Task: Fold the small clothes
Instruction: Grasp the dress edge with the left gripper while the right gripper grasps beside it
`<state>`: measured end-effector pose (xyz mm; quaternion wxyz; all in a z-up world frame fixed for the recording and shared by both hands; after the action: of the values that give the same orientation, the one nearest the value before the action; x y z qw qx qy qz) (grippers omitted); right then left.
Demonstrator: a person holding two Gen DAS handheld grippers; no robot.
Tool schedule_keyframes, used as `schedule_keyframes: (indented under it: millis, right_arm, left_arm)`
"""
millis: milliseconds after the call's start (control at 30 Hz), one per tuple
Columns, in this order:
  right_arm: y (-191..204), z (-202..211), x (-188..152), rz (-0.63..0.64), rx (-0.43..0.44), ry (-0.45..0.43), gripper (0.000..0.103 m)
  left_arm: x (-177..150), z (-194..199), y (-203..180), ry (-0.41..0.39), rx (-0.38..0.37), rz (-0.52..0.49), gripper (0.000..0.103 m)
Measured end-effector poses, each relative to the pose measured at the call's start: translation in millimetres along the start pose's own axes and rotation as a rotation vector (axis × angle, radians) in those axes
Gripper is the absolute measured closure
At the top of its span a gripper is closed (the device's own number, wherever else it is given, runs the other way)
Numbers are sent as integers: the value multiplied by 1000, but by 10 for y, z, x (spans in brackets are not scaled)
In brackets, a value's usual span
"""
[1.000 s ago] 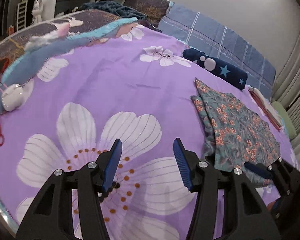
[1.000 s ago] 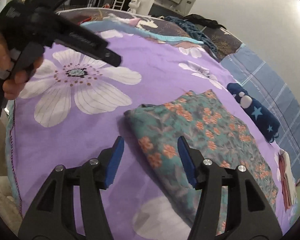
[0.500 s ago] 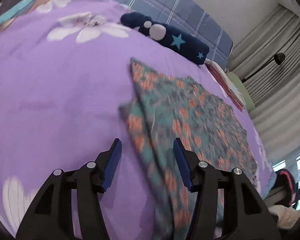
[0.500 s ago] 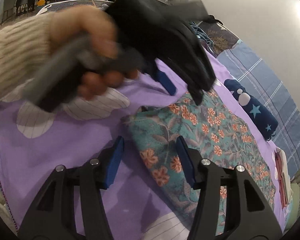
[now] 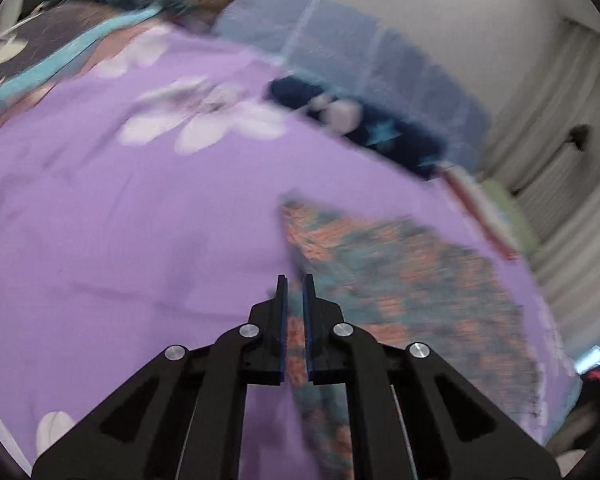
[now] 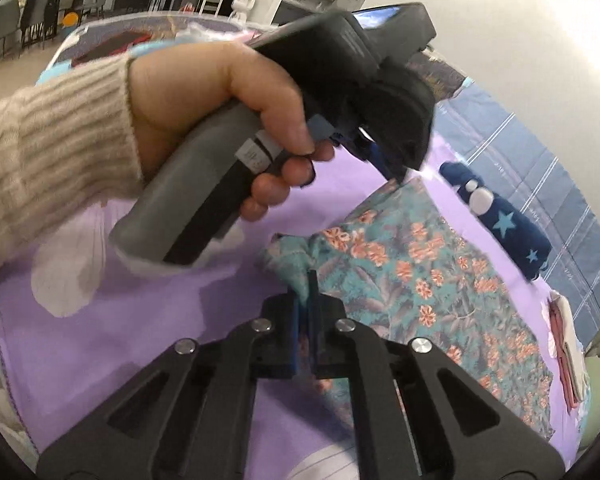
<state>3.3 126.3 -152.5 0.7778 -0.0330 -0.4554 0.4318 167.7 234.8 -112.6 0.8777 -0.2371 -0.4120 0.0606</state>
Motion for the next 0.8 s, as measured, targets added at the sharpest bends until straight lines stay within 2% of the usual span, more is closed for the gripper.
schedule_keyframes:
  millis: [67,100,133,167,200,300,333,400,467,500,533,567,600,633,667,733,800]
  right_arm:
    - [38,29,-9,22,-10,-14,97]
    - [47,55,-10,24,0,-20,93]
    - [53,77,-9,22,8,-24,86]
    - [52,104,-6,19,16,-26,79]
    - [59,129,-14,18,12,-30,64]
    - [77,151,-71,32,-13,-25,50]
    - [88,128,-94,26,-17,-7,48]
    - [97,50,-128,4,-24,31,48]
    - [88,19,-90,-8,-56,35,49]
    - [81,-2,-79,-12,-67,37,54]
    - [66,-44,-67,-15,-82,44,67]
    - [32,-99,-69,-20,-93,56,76]
    - [-7,-156,-77,-34,-110,75,92]
    - [-50,-152,-76,-62,-102,73,94]
    - [-117,-74,-58,-102,-80,41,95]
    - [-207,71,-42,-121,-71,-16,95]
    - [-234,98,-50,-104,-56,-19,95]
  left_arm:
    - [-85,-36,205,48,-47,114,93]
    - [-104,-3,256,44,-78,155,85]
    - [-114,45,274,41,-114,175,67]
    - [-119,90,262,43,-135,177,57]
    - [-123,148,233,41,-159,170,44]
    - [-161,198,121,59,-210,119,37]
    - [-193,167,89,81,-226,105,32]
    - [-239,80,59,105,-234,99,31]
    - [-214,-8,-11,88,-237,83,31]
    - [-178,-65,-32,91,-244,96,31]
    - [-151,-102,-40,93,-250,108,32]
    - [-123,-143,-49,97,-252,114,38]
    - [-97,-190,-61,104,-238,111,71]
    - [-86,-247,-57,123,-227,117,96]
    - [-83,-290,-46,137,-218,145,96]
    - [-62,-227,-116,100,-197,90,96]
    - [-42,-192,-178,82,-197,38,96]
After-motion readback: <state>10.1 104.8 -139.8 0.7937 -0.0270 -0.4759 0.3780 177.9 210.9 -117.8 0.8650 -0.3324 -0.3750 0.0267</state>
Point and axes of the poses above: each gripper's, at about its wrist camera, not at the fingertips, and z roughly against the way its jaws point, y to its left, x to its top, the point moved 1 cm from there along -z, roughly the way its jaws point, and after that the axes turned 11 degrees about -y, right-handed, at the moved point
